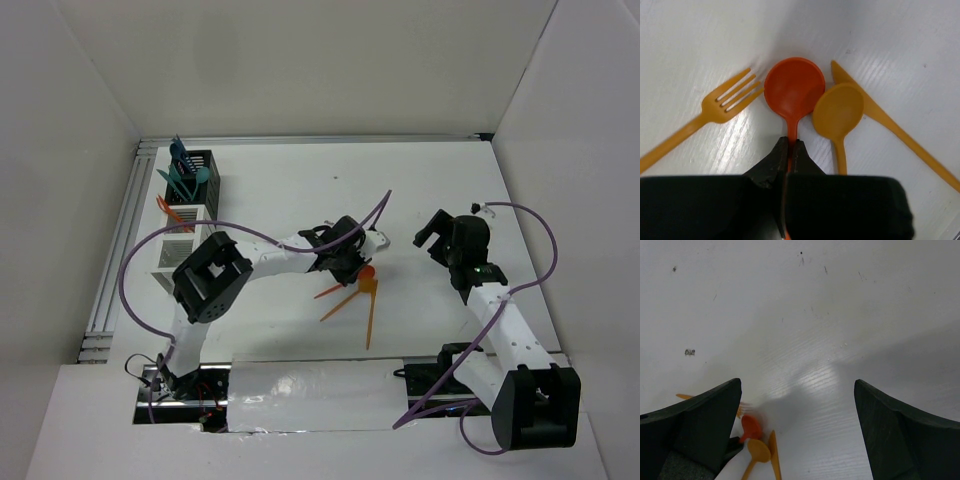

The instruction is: Sort the eating utensils into containers

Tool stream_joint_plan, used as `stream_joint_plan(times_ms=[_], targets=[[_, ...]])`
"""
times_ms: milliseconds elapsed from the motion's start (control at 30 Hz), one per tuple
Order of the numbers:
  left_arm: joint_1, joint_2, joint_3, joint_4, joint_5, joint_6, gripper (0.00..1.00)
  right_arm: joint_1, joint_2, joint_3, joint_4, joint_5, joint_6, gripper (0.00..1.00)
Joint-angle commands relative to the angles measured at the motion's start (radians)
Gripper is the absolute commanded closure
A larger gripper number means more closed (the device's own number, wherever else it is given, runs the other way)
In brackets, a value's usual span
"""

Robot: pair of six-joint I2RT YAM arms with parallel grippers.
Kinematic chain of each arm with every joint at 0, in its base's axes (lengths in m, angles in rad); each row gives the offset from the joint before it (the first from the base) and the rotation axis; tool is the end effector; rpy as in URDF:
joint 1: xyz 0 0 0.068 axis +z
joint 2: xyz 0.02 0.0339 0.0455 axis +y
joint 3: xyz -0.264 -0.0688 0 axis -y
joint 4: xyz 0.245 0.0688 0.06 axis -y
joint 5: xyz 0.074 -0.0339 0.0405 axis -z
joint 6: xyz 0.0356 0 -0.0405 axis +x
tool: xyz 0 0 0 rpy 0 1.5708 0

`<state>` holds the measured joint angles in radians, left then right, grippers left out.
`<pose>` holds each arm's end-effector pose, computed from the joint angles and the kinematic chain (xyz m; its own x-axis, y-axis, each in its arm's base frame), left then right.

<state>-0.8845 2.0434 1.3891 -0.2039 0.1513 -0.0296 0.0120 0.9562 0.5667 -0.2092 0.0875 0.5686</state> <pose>0.2762 -0.3457 0.1644 -0.5038 0.5688 -0.6501 0.8127 0.5673 -0.1333 0.2076 -0.0006 0.2300 -0.4424 0.5311 -0.7226 0.3542 0.8437 0.4033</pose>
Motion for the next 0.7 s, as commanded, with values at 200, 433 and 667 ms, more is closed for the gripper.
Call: stream_joint_plan(times_ms=[200, 433, 667], targets=[[0.177, -0.303, -0.094, 0.004, 0.160, -0.061, 1.00, -0.009, -0.014, 0.019, 0.025, 0.020, 0.001, 0.00], [0.407, -0.647, -0.246, 0.161, 0.314, -0.180, 1.00, -0.007, 0.004, 0.019, 0.034, 0.001, 0.004, 0.00], [0.759, -1.006, -0.537, 0.414, 0.133, -0.339, 1.00, -0.007, 0.052, 0.019, 0.105, -0.054, 0.005, 0.00]])
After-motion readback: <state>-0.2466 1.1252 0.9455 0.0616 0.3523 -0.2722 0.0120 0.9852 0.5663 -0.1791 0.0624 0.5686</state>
